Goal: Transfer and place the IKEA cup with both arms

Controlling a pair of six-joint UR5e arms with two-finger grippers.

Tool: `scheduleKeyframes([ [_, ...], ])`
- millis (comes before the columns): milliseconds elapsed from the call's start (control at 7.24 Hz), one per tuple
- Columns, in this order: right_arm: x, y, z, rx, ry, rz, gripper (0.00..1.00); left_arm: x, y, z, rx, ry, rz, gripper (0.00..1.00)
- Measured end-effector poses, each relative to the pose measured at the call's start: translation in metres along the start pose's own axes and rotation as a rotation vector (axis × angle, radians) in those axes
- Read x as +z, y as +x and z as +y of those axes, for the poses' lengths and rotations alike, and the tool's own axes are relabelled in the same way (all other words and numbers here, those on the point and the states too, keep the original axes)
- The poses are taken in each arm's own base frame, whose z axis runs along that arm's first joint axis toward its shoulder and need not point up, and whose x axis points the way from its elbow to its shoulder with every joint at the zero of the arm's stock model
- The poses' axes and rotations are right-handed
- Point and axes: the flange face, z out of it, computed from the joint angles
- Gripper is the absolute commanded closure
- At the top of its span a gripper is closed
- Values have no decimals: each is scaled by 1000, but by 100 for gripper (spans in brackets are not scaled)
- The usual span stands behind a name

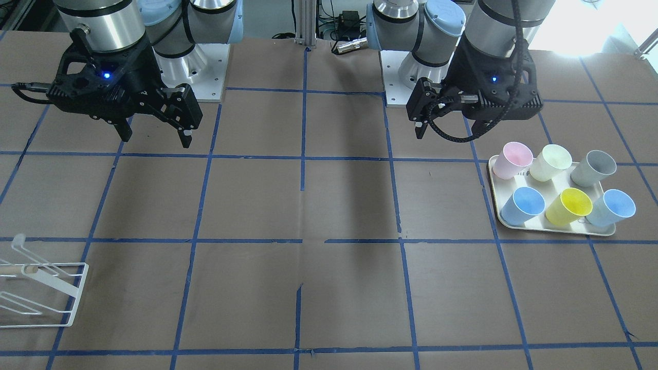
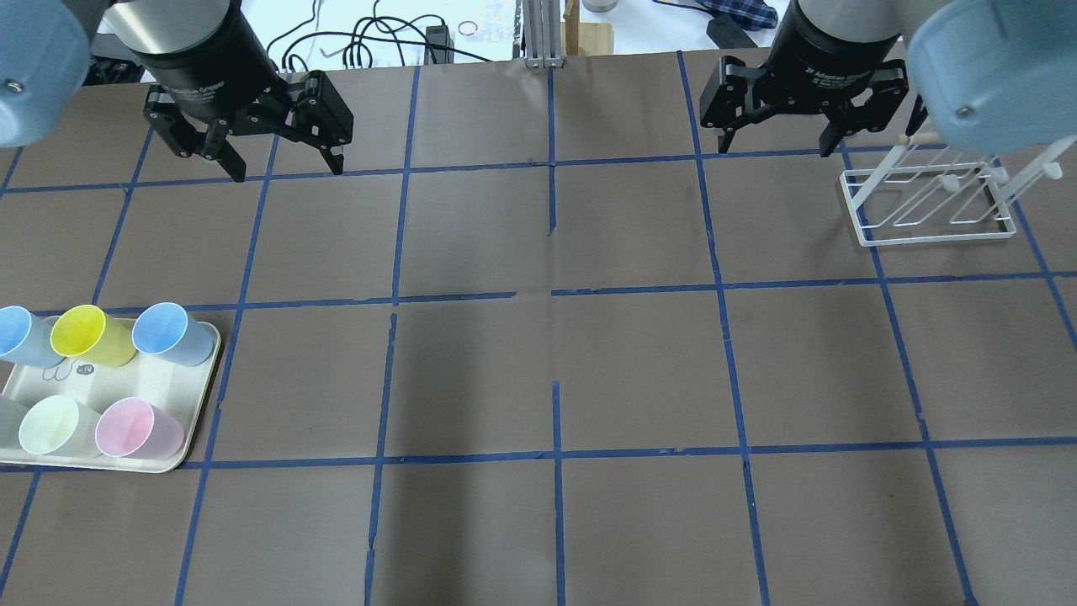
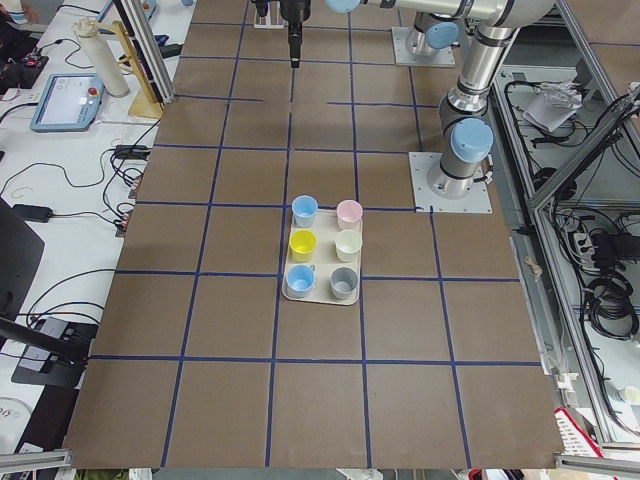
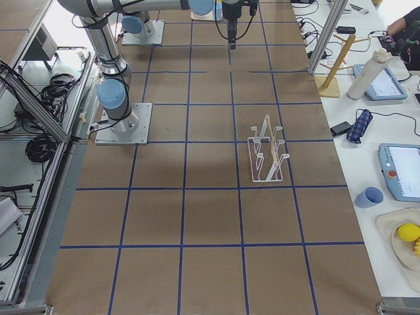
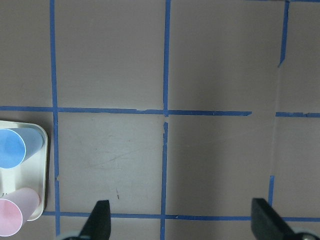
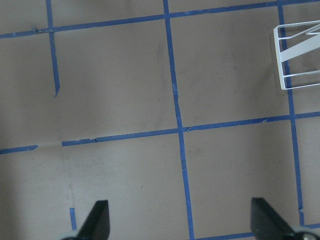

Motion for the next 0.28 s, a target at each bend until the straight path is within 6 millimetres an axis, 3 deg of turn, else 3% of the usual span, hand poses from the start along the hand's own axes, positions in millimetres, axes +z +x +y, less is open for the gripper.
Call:
scheduleKeyframes([
  [276, 0, 0, 0, 0, 0, 0, 0, -2, 0, 0, 0, 5, -1, 0],
])
